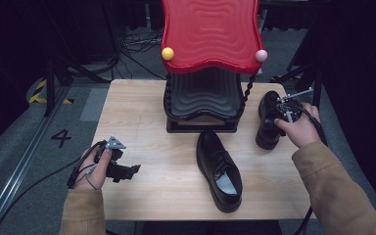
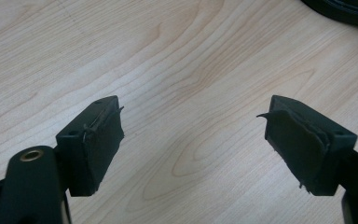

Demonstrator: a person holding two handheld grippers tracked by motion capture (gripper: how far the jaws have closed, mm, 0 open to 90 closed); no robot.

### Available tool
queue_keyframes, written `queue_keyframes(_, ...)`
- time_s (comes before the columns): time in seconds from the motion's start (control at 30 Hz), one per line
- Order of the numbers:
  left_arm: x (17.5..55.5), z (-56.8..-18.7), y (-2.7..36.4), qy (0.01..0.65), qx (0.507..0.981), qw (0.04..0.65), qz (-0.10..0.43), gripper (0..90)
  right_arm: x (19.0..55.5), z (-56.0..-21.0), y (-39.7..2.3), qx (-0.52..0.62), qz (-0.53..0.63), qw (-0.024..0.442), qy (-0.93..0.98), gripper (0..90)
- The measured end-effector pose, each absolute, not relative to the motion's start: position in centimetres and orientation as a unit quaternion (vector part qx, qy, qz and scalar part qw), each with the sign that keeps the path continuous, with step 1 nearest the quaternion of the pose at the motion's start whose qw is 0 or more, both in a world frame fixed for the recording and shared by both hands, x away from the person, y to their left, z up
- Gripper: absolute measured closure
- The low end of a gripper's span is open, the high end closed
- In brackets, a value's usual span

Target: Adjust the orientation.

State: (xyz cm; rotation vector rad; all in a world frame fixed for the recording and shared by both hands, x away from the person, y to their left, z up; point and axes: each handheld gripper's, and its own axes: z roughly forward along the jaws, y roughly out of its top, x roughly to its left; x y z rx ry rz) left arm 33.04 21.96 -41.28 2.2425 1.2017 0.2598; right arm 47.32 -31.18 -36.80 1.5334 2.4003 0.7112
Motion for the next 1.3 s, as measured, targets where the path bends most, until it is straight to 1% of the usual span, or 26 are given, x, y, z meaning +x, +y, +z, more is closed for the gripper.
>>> queue_keyframes(0.17,33.0,-41.3,22.1,0.451,0.839,0.288,0.097,19.6,49.2,-38.5,-31.7,0.542,0.206,0.084,0.811,54.8)
queue_keyframes(0.27,33.1,-41.4,22.1,0.452,0.838,0.289,0.098,19.6,49.7,-39.0,-31.6,0.545,0.198,0.075,0.811,55.9)
queue_keyframes(0.3,33.1,-41.4,22.1,0.453,0.838,0.288,0.096,19.5,49.9,-39.7,-31.4,0.549,0.192,0.065,0.811,58.6)
queue_keyframes(0.37,33.1,-41.5,22.2,0.454,0.838,0.286,0.097,19.6,50.0,-39.9,-31.4,0.550,0.188,0.065,0.811,59.0)
queue_keyframes(0.6,33.1,-41.6,22.2,0.454,0.838,0.286,0.095,19.6,50.7,-41.5,-30.8,0.547,0.165,0.051,0.819,67.0)
queue_keyframes(0.63,33.1,-41.7,22.3,0.456,0.837,0.287,0.096,19.7,50.8,-41.5,-30.8,0.546,0.166,0.044,0.820,70.5)
queue_keyframes(0.67,33.1,-41.7,22.3,0.456,0.837,0.287,0.096,19.7,50.8,-41.5,-30.8,0.546,0.166,0.044,0.820,70.5)
queue_keyframes(0.7,33.1,-41.6,22.3,0.456,0.838,0.285,0.095,19.7,50.9,-41.6,-30.8,0.547,0.166,0.037,0.820,73.4)
queue_keyframes(0.73,33.1,-41.6,22.3,0.458,0.836,0.285,0.096,19.8,51.0,-41.7,-30.8,0.548,0.172,0.018,0.818,80.5)
queue_keyframes(0.9,33.1,-41.6,22.3,0.456,0.837,0.287,0.096,19.7,51.0,-41.6,-30.9,0.550,0.171,0.017,0.817,82.4)
queue_keyframes(1.1,33.3,-41.6,22.3,0.457,0.837,0.287,0.095,19.7,50.4,-41.0,-31.2,0.534,0.171,0.031,0.828,82.2)
queue_keyframes(1.3,33.8,-41.6,21.8,0.452,0.840,0.285,0.095,19.7,48.1,-39.3,-31.5,0.503,0.183,0.048,0.843,81.8)
